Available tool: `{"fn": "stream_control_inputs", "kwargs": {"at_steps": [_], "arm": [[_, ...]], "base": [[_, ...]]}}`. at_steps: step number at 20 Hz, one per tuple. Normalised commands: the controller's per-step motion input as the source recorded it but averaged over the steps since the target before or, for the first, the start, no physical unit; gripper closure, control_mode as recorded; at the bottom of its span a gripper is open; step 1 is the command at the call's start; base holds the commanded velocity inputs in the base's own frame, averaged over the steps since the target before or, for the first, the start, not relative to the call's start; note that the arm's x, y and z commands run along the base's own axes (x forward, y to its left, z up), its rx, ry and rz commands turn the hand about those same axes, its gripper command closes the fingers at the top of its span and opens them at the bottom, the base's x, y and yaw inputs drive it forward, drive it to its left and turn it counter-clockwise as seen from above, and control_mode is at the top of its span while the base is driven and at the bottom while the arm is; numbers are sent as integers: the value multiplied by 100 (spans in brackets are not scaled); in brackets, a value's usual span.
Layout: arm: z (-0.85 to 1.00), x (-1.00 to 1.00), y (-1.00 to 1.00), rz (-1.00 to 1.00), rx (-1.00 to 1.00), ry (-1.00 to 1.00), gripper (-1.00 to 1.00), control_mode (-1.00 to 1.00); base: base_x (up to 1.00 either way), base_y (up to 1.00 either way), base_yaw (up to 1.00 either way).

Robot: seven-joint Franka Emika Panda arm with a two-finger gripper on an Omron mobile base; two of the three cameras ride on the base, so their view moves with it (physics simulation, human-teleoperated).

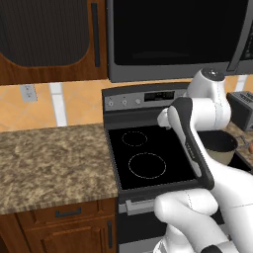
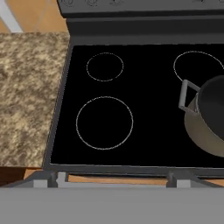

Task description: Put the onion and potato in the pot. Retrieve the spatula and lightly stir the vegetables in the pot.

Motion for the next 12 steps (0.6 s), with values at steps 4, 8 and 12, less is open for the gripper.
{"fn": "stream_control_inputs", "kwargs": {"at_steps": [4, 8, 12], "arm": [[0, -31, 0, 0, 0, 0, -100, -100], [0, -51, 0, 0, 0, 0, -100, -100], [0, 0, 0, 0, 0, 0, -100, 100]], "base": [[0, 0, 0], [0, 0, 0], [-41, -22, 0]]}}
